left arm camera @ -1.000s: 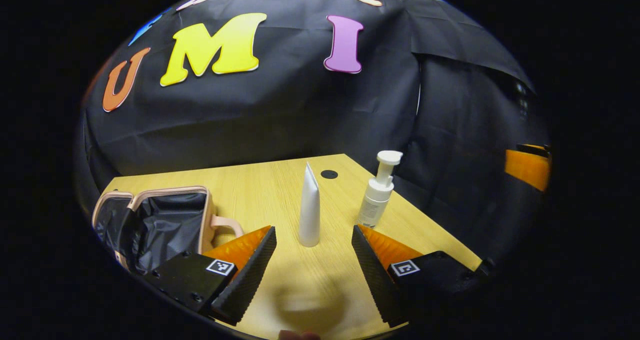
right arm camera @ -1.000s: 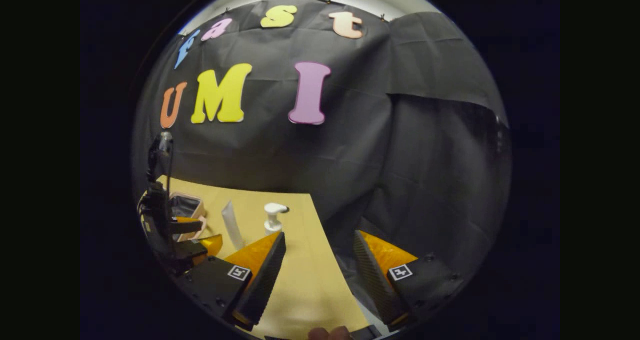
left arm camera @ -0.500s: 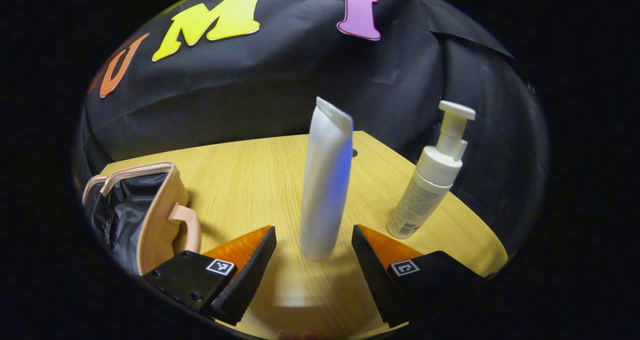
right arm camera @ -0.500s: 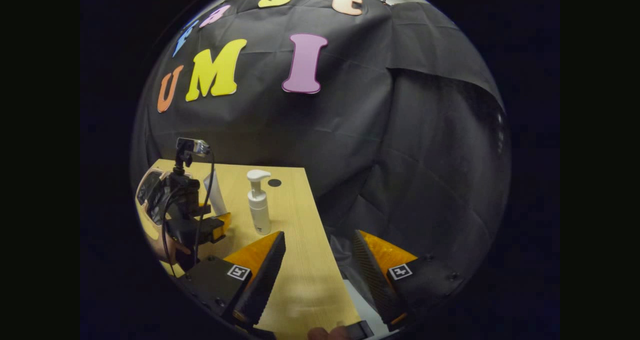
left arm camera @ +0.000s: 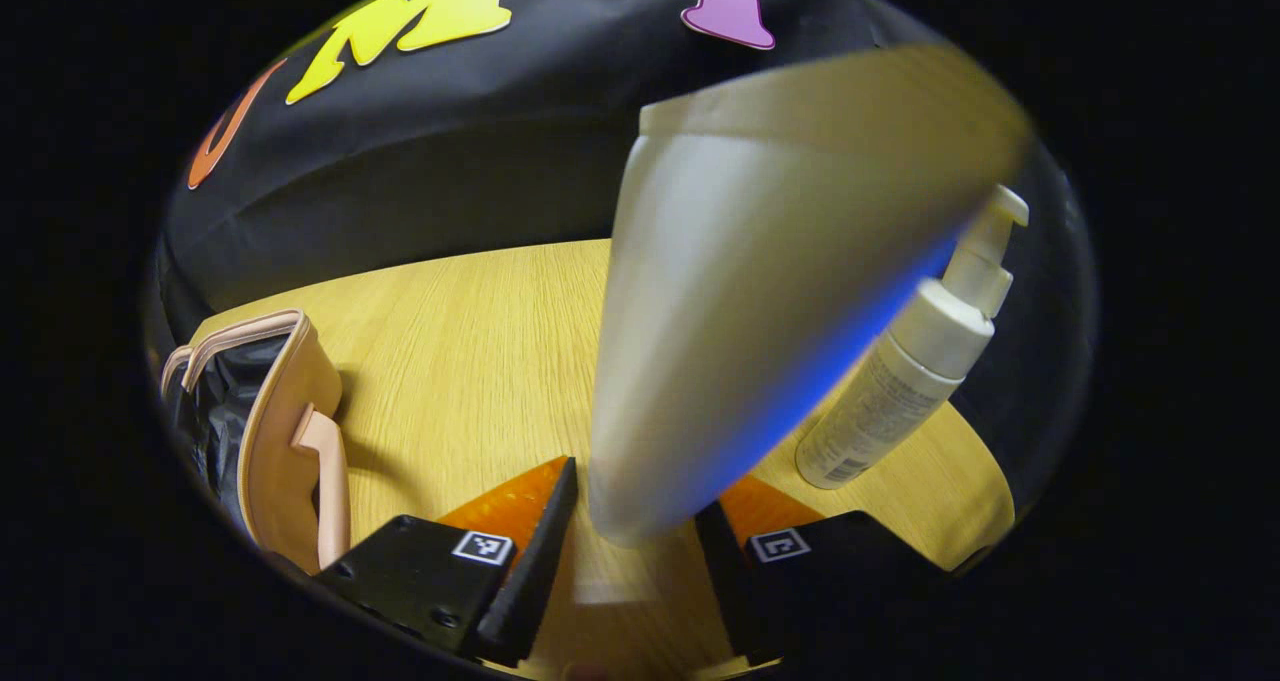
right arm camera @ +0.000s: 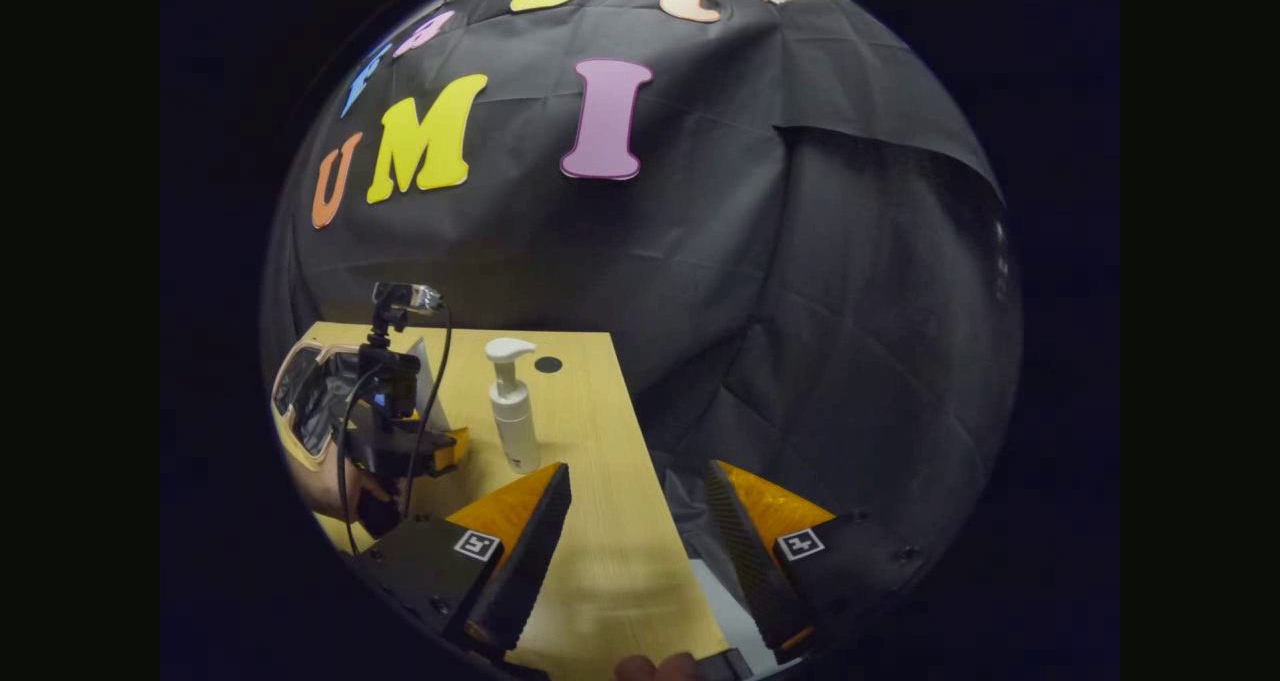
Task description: First open the suitcase, pack the skin care products into it, and then close the suitcase.
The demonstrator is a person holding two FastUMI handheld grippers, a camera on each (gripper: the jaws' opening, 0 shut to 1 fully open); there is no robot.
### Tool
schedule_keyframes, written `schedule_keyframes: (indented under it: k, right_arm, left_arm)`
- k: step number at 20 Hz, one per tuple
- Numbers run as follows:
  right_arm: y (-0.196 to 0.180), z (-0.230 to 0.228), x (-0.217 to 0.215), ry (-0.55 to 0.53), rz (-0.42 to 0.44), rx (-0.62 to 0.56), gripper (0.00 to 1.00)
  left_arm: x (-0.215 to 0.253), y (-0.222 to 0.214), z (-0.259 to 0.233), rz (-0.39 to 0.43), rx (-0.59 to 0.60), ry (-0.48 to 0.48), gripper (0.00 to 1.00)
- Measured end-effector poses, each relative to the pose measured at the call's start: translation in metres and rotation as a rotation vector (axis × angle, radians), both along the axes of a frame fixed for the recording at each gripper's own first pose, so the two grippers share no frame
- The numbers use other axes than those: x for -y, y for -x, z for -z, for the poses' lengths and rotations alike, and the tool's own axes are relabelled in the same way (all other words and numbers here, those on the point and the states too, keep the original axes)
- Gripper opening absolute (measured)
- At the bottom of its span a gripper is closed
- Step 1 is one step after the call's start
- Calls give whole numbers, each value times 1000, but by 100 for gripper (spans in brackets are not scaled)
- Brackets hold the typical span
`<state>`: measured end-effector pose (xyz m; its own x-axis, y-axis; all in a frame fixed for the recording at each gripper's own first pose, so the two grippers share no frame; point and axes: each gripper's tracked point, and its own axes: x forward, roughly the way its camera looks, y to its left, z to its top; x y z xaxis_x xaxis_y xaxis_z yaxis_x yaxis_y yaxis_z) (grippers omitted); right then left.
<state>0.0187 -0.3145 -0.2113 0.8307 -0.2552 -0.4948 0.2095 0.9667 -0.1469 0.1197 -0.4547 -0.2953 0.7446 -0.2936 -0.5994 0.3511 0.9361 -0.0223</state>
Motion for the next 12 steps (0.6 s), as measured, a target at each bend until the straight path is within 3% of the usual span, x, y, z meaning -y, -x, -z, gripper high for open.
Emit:
schedule_keyframes:
  k: [1, 3, 7, 8, 9, 12]
  right_arm:
    - [-3, 5, -2, -5, -4, -4, 82]
    - [-10, 13, -4, -22, -10, -14, 82]
    - [-27, 16, -18, -42, -60, 0, 82]
    - [-34, 23, -22, -57, -68, 5, 82]
    - [-43, 30, -28, -75, -73, 1, 82]
    - [-74, 56, -56, -129, -105, 6, 81]
  left_arm:
    - [1, 0, 0, 6, -2, 0, 72]
    - [-3, -1, -1, 10, -3, -18, 51]
    - [-9, 5, -13, 25, -10, -8, 48]
    - [-12, 8, -24, 20, -1, 13, 54]
    - [-14, 12, -37, 15, 8, 38, 48]
    - [-30, 32, -81, 13, 34, 62, 48]
